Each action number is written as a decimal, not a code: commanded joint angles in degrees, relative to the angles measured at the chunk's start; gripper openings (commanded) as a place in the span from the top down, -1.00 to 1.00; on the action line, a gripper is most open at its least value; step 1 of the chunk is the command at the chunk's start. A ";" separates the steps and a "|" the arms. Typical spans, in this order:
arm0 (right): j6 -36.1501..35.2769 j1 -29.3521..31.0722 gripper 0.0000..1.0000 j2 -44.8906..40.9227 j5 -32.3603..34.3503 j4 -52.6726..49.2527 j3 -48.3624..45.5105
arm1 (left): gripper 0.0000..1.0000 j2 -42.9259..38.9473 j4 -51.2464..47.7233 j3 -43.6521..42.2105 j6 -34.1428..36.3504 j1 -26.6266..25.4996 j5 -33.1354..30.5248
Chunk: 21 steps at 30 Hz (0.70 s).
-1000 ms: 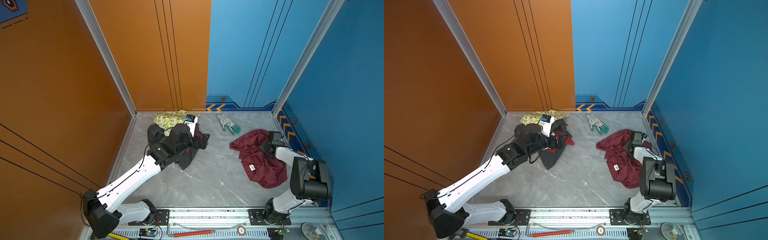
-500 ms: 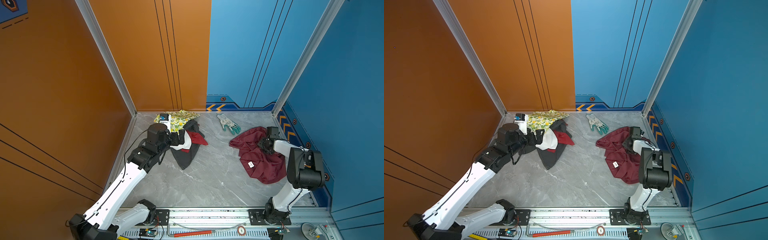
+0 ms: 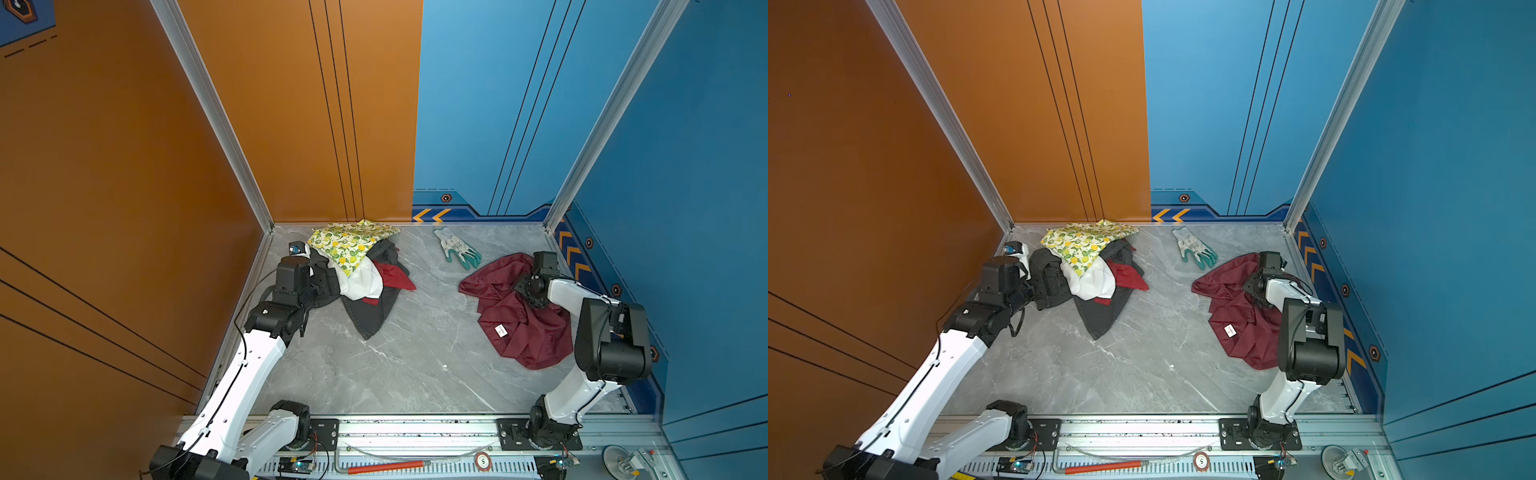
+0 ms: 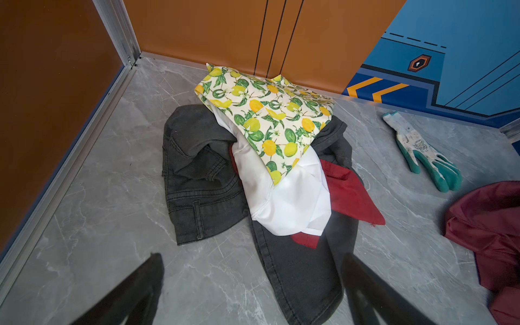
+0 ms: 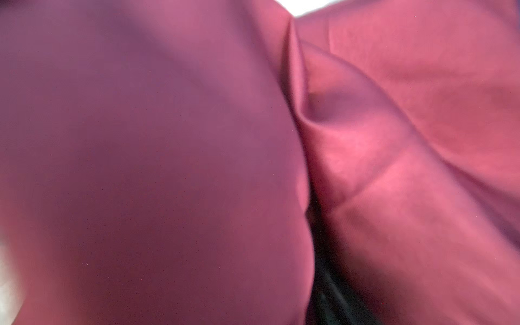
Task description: Pick out a specific cloth from the pile
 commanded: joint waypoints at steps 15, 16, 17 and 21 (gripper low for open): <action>-6.79 4.76 -0.91 -16.21 9.68 -9.09 6.43 | -0.96 -1.72 6.17 -6.16 1.50 1.53 4.29; -7.69 5.51 -0.96 -17.49 10.16 -8.18 6.21 | -0.96 -1.71 6.25 -6.29 1.60 1.60 4.29; -8.76 6.29 -0.97 -18.63 10.74 -7.16 5.81 | -0.96 -1.73 6.26 -6.34 1.65 1.54 4.24; -14.02 9.72 -1.00 -23.24 10.50 -0.75 3.10 | -0.96 -1.78 6.86 -6.74 1.61 1.95 4.25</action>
